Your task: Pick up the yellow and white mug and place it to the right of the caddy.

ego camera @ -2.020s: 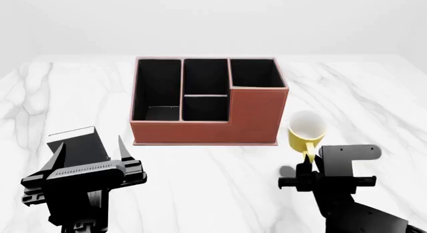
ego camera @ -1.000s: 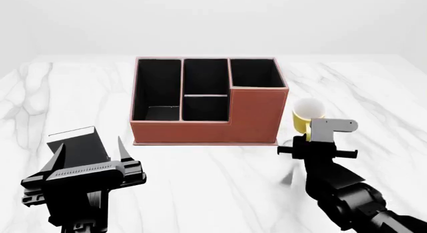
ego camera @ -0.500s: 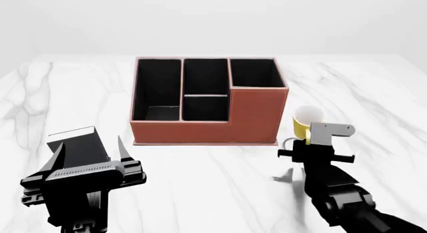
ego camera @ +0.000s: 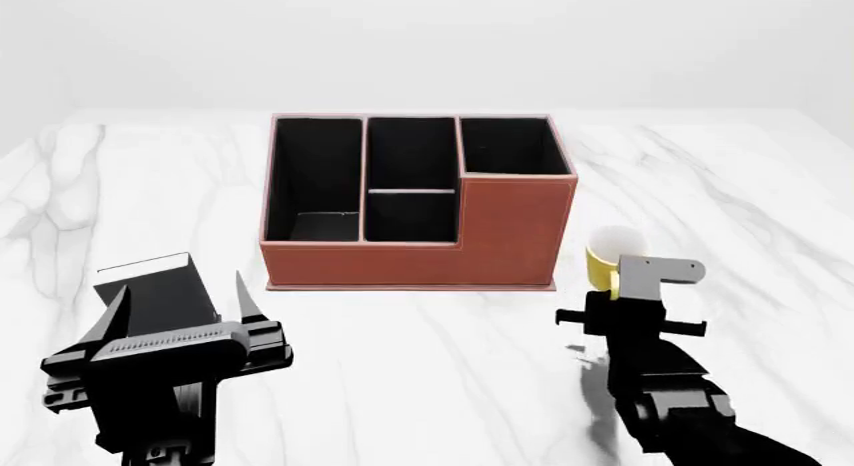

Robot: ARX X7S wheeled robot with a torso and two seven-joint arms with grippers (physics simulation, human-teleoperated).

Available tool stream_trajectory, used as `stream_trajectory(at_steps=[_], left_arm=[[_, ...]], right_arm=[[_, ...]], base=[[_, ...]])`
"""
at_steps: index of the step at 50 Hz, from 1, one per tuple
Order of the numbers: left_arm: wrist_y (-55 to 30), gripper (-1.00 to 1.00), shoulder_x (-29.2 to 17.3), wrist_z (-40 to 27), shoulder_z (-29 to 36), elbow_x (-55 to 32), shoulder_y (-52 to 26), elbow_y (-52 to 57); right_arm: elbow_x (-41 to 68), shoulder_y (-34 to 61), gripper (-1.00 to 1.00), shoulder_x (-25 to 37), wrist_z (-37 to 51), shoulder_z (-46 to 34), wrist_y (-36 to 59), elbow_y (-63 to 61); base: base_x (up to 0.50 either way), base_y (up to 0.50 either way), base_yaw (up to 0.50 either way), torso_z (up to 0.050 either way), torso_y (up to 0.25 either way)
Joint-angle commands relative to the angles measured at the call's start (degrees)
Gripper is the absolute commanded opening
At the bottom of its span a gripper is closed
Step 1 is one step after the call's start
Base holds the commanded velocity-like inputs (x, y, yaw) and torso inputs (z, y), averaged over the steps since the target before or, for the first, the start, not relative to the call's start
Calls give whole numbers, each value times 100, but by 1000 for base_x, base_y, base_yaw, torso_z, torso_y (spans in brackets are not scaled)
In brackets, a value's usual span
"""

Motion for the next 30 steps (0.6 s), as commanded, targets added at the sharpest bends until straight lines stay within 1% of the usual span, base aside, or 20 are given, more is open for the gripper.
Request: stream_trajectory(at_steps=[1,14,30], left_arm=[[86,100,-1,23,0,36,7,-38],[93,100,-19,0,11,14,2,-43],[101,100,-40,-19,34,-15,-14,-49]], right_arm=[[-398,34,-100,-107,-101,180,73,171],[-756,14,-100,-121,-136,557,255,185],[-1537,-19,-100,-164,-222,1347,555,187]], base=[[0,0,0,0,0],[0,0,0,0,1],[0,0,0,0,1]])
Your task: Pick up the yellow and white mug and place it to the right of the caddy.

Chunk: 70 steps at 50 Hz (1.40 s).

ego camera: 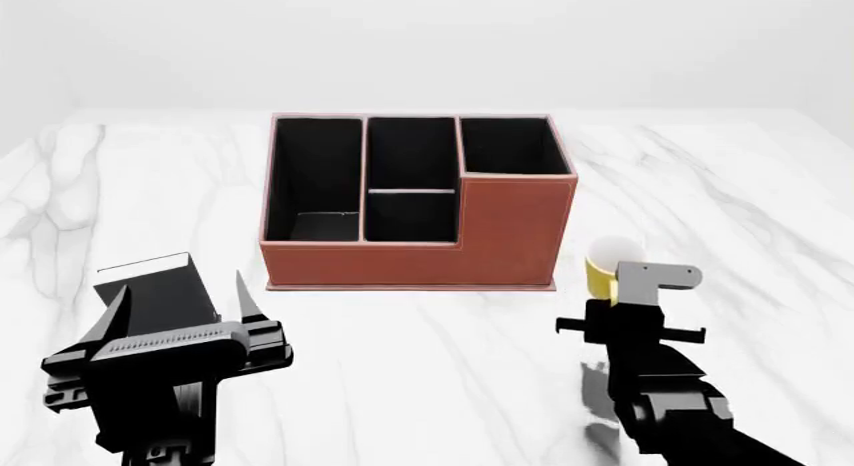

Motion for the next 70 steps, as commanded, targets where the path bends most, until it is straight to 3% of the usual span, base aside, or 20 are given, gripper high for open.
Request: stream_trajectory(at_steps=[1,21,22,43,47,52,70], left_arm=[[87,100,0,29,4,35,1,-40],[126,100,-31,1,17,5,10,-54],[126,100,-32,-1,17,3,11,-53],[130,100,-64,-42,37,-20,15,-33],[135,100,-72,-52,39,-22,24,-17],[140,100,-78,-59,47,-27,22,-16],[120,100,-106,-93,66,-50,14,22]], right_arm=[[-792,26,-100,-55,-86,580,197,-3],[-2082,-70,-100,-142,-253,1949,442,-1],[-2159,-73,100,-146,-265,2027,454,-1],[-3317,-110,100,-194,-388,3208,483,-79],[-3085,-770,100,309,167,3265,1354,-2080],[-2889,-1181,100,660,556,3336,1868,-3388],[-2404,-2199,100,1414,1468,3531,2780,-6095]], base=[[0,0,0,0,0],[0,0,0,0,1],[0,0,0,0,0],[0,0,0,0,0],[0,0,0,0,0],[0,0,0,0,0],[0,0,0,0,0]])
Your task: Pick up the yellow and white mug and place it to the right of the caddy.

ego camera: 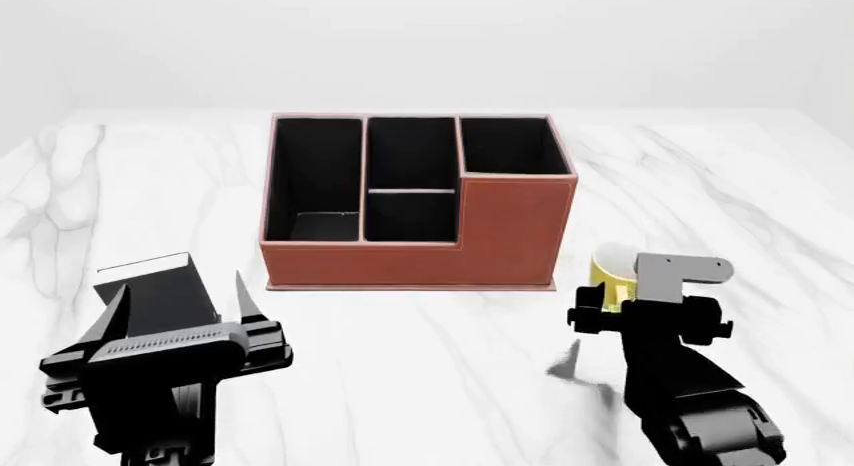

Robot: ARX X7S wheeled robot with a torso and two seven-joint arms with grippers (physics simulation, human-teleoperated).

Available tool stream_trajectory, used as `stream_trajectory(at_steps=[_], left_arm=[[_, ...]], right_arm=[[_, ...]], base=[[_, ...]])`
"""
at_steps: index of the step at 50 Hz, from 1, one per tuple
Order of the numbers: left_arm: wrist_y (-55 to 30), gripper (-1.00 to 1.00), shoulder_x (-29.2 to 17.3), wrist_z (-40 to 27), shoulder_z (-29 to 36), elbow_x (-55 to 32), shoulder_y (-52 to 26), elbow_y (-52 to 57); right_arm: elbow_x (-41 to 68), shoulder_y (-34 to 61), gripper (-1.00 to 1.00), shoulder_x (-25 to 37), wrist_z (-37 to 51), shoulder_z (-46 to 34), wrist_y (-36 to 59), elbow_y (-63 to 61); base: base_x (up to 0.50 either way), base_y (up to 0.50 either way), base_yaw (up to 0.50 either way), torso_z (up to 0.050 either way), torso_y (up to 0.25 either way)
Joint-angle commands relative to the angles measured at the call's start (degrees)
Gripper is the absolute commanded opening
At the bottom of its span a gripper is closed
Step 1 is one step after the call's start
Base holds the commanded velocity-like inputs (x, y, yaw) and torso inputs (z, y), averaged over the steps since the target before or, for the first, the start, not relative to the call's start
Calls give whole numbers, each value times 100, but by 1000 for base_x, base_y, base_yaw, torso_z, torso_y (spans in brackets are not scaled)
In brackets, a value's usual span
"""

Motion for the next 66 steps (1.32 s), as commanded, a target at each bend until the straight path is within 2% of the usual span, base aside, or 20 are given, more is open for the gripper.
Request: stream_trajectory(at_steps=[1,18,36,66], left_arm=[[52,100,-3,17,2,41,6,9],[-29,100,-45,-39,39,48,22,153],[-99,100,-145,-181,177,234,300,636],[-405,100,-403,-568,368,790,948,1680]], right_arm=[[234,-655,100,469,556,165,627,-1763],[770,-1695,100,1245,1260,505,1048,-4015],[1284,-2790,100,1976,1904,1053,1045,-5907],[1441,-4722,100,2850,2694,2169,443,-7533]], base=[[0,0,0,0,0],[0,0,0,0,0],[0,0,0,0,0],[0,0,0,0,0]])
